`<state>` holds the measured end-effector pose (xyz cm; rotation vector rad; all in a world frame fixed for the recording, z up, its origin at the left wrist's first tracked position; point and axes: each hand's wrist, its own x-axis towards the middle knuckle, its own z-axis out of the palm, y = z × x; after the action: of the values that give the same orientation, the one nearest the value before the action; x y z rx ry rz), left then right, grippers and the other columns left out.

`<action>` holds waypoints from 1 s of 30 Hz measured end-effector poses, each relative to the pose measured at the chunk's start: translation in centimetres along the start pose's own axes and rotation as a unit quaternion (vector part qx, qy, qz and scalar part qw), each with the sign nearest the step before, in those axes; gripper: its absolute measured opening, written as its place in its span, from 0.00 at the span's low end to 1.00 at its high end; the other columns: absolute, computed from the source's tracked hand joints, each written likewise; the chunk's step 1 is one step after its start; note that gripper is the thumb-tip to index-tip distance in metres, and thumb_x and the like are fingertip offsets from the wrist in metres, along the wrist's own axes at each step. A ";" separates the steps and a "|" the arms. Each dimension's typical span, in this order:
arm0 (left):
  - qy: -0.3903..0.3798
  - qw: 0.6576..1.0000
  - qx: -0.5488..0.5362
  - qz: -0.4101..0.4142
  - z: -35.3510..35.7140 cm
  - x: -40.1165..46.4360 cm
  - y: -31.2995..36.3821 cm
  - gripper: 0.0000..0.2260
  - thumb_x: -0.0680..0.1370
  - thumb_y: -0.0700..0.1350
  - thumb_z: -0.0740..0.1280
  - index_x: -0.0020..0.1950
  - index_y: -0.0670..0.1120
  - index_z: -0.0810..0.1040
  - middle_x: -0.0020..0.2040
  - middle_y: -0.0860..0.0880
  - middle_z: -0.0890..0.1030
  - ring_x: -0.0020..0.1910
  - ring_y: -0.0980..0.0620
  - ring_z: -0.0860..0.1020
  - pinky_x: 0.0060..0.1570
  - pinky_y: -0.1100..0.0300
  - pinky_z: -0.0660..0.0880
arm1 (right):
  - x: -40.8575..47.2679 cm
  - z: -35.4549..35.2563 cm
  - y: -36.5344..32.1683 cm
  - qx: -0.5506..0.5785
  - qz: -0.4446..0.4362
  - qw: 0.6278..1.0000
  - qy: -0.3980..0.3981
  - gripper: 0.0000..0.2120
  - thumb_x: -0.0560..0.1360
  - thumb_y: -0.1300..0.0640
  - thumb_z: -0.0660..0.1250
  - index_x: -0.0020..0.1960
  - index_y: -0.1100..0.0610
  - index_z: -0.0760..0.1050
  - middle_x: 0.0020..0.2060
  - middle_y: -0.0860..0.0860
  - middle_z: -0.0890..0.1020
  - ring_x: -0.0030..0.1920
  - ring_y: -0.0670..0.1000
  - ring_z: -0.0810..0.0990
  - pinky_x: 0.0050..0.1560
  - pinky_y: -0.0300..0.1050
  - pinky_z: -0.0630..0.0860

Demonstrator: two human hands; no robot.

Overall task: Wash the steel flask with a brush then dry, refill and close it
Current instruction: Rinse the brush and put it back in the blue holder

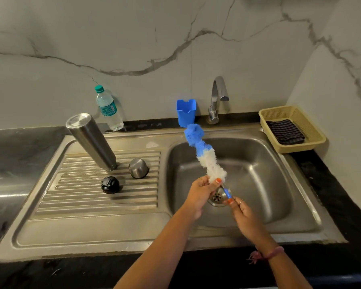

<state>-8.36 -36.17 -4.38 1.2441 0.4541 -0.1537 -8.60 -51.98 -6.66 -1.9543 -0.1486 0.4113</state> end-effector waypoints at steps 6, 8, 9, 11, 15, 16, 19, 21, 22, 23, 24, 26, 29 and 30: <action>0.003 0.999 0.012 -0.036 1.2 0.7 -0.8 0.06 0.80 0.48 0.69 0.55 0.48 0.81 0.46 0.50 0.81 0.46 0.56 0.77 0.51 0.62 0.73 | 0.7 -3.3 0.5 -0.251 -0.172 0.935 0.180 0.12 0.78 0.54 0.61 0.49 0.60 0.79 0.20 0.45 0.68 0.20 0.48 0.67 0.22 0.38 0.58; 0.051 0.998 0.022 -0.042 0.9 1.0 -1.2 0.05 0.81 0.46 0.68 0.55 0.48 0.80 0.46 0.50 0.82 0.44 0.57 0.79 0.47 0.65 0.75 | 1.4 -4.3 0.8 -0.293 -0.169 0.923 0.184 0.13 0.78 0.53 0.60 0.50 0.60 0.79 0.20 0.44 0.68 0.20 0.47 0.64 0.22 0.36 0.54; 0.079 0.996 0.020 -0.044 0.6 1.1 -1.5 0.04 0.81 0.44 0.68 0.54 0.48 0.79 0.46 0.50 0.82 0.42 0.58 0.79 0.44 0.66 0.75 | 1.8 -4.9 1.0 -0.336 -0.150 0.914 0.169 0.13 0.79 0.52 0.59 0.52 0.59 0.78 0.22 0.45 0.71 0.22 0.48 0.66 0.22 0.37 0.55; 0.127 0.991 0.015 -0.049 0.1 1.3 -2.0 0.04 0.80 0.41 0.67 0.53 0.48 0.79 0.45 0.50 0.82 0.40 0.58 0.79 0.43 0.65 0.74 | 2.4 -6.0 1.2 -0.431 -0.095 0.891 0.112 0.15 0.82 0.49 0.54 0.55 0.56 0.76 0.30 0.48 0.79 0.28 0.49 0.74 0.24 0.40 0.59; 0.170 0.984 0.013 -0.044 -0.5 1.5 -2.4 0.06 0.80 0.38 0.65 0.54 0.47 0.79 0.46 0.49 0.81 0.42 0.55 0.78 0.44 0.61 0.72 | 2.9 -7.1 1.4 -0.442 -0.080 0.888 0.092 0.15 0.82 0.49 0.53 0.55 0.55 0.76 0.30 0.49 0.80 0.30 0.51 0.79 0.25 0.42 0.66; 0.177 0.983 0.014 -0.040 -0.7 1.6 -2.4 0.06 0.80 0.38 0.65 0.53 0.48 0.79 0.46 0.49 0.81 0.43 0.55 0.78 0.44 0.61 0.72 | 2.9 -7.1 1.5 -0.421 -0.102 0.895 0.107 0.14 0.81 0.51 0.56 0.54 0.57 0.77 0.26 0.48 0.78 0.26 0.51 0.76 0.23 0.40 0.63; 0.194 0.980 0.010 -0.030 -0.8 1.8 -2.6 0.07 0.81 0.38 0.64 0.51 0.49 0.78 0.47 0.50 0.81 0.43 0.55 0.78 0.43 0.62 0.71 | 2.9 -7.2 1.7 -0.392 -0.129 0.903 0.121 0.13 0.80 0.52 0.57 0.53 0.59 0.77 0.22 0.45 0.69 0.23 0.50 0.69 0.23 0.39 0.58; 0.202 0.979 0.006 -0.026 -0.8 1.9 -2.6 0.06 0.81 0.38 0.64 0.52 0.49 0.78 0.47 0.50 0.81 0.43 0.55 0.78 0.43 0.62 0.71 | 3.3 -7.5 2.1 -0.418 -0.090 0.901 0.072 0.15 0.82 0.50 0.52 0.57 0.55 0.74 0.28 0.46 0.75 0.29 0.51 0.73 0.28 0.43 0.64; 0.205 0.979 0.005 -0.024 -0.9 2.0 -2.6 0.06 0.81 0.38 0.64 0.52 0.48 0.78 0.47 0.50 0.81 0.44 0.54 0.78 0.43 0.62 0.71 | 3.5 -7.8 2.2 -0.439 -0.071 0.894 0.048 0.16 0.83 0.49 0.50 0.58 0.54 0.74 0.32 0.48 0.78 0.31 0.51 0.74 0.30 0.43 0.65; 0.207 0.978 0.004 -0.023 -0.9 1.9 -2.6 0.06 0.81 0.38 0.65 0.53 0.48 0.78 0.47 0.50 0.81 0.44 0.54 0.78 0.44 0.61 0.71 | 3.7 -7.9 2.3 -0.447 -0.060 0.892 0.031 0.17 0.83 0.49 0.49 0.58 0.54 0.73 0.33 0.49 0.79 0.31 0.50 0.73 0.29 0.43 0.64; 0.209 0.978 0.002 -0.022 -1.0 1.9 -2.7 0.06 0.81 0.38 0.65 0.53 0.48 0.78 0.48 0.50 0.81 0.45 0.54 0.78 0.44 0.61 0.71 | 3.8 -7.9 2.3 -0.438 -0.054 0.897 0.025 0.17 0.83 0.49 0.48 0.58 0.54 0.73 0.32 0.49 0.77 0.29 0.48 0.71 0.26 0.41 0.62; 0.217 0.976 -0.002 -0.021 -1.1 1.8 -2.7 0.06 0.81 0.39 0.65 0.54 0.48 0.78 0.49 0.50 0.82 0.47 0.54 0.79 0.46 0.60 0.72 | 3.6 -7.7 2.3 -0.378 -0.057 0.923 0.038 0.16 0.82 0.49 0.49 0.54 0.56 0.72 0.27 0.48 0.74 0.26 0.47 0.69 0.25 0.40 0.61; 0.223 0.974 -0.002 -0.025 -1.2 1.5 -2.8 0.06 0.81 0.40 0.65 0.55 0.48 0.79 0.50 0.50 0.82 0.48 0.53 0.79 0.48 0.59 0.72 | 3.9 -7.3 2.8 -0.330 -0.061 0.941 0.045 0.16 0.82 0.49 0.51 0.51 0.58 0.72 0.26 0.48 0.73 0.27 0.49 0.71 0.28 0.45 0.63; 0.222 0.975 -0.001 -0.025 -1.3 1.5 -2.9 0.06 0.81 0.40 0.65 0.55 0.48 0.79 0.50 0.50 0.82 0.48 0.53 0.79 0.48 0.59 0.72 | 4.1 -7.2 2.8 -0.346 -0.051 0.936 0.031 0.16 0.82 0.49 0.51 0.51 0.57 0.72 0.28 0.49 0.75 0.29 0.50 0.73 0.30 0.45 0.64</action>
<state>-8.38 -35.67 -7.81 1.2661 0.8723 0.0859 -2.52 -58.18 -7.52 -2.6357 -0.3945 0.2410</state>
